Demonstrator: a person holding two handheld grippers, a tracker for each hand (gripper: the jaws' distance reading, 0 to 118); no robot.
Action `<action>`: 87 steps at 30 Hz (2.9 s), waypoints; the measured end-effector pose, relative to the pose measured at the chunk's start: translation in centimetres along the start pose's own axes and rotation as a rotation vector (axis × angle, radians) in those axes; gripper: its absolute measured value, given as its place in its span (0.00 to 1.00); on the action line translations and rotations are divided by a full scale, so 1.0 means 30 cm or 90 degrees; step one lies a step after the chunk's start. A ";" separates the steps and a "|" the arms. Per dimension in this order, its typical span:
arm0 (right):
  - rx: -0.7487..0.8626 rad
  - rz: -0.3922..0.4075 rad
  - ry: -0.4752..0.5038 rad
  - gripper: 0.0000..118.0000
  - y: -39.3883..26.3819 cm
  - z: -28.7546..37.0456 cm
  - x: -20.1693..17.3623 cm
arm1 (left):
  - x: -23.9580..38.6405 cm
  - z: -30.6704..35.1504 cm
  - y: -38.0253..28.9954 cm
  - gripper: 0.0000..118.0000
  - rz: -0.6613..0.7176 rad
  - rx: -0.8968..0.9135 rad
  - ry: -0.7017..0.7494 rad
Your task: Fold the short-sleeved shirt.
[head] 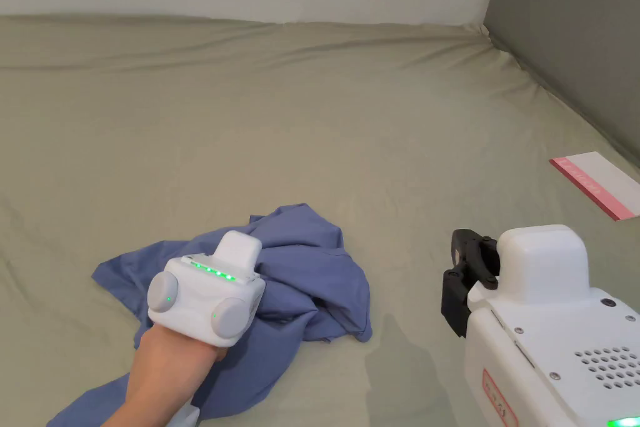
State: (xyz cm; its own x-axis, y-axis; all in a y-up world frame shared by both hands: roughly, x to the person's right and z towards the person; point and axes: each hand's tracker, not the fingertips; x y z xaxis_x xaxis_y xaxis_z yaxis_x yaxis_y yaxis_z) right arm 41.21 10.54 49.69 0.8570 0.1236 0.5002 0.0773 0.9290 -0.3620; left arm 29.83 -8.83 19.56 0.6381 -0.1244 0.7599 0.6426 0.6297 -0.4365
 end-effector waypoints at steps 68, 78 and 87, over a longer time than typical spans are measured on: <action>0.015 0.113 0.074 0.02 -0.013 -0.015 -0.251 | -0.362 0.344 -0.562 0.99 0.230 -0.034 0.116; -0.079 0.119 0.066 0.02 -0.091 -0.139 -0.214 | -0.329 0.338 -0.567 0.31 0.229 -0.026 0.079; -0.230 0.121 0.077 0.84 -0.173 -0.415 -0.190 | -0.335 0.521 -0.515 0.04 0.203 0.077 0.100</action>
State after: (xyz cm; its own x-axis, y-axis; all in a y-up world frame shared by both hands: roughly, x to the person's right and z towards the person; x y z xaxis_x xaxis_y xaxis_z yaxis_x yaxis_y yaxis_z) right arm 42.26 0.68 38.92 0.9252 0.2185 0.3103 0.0680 0.7089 -0.7020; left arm 6.87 -5.32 26.20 0.8613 -0.0174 0.5078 0.3526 0.7401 -0.5726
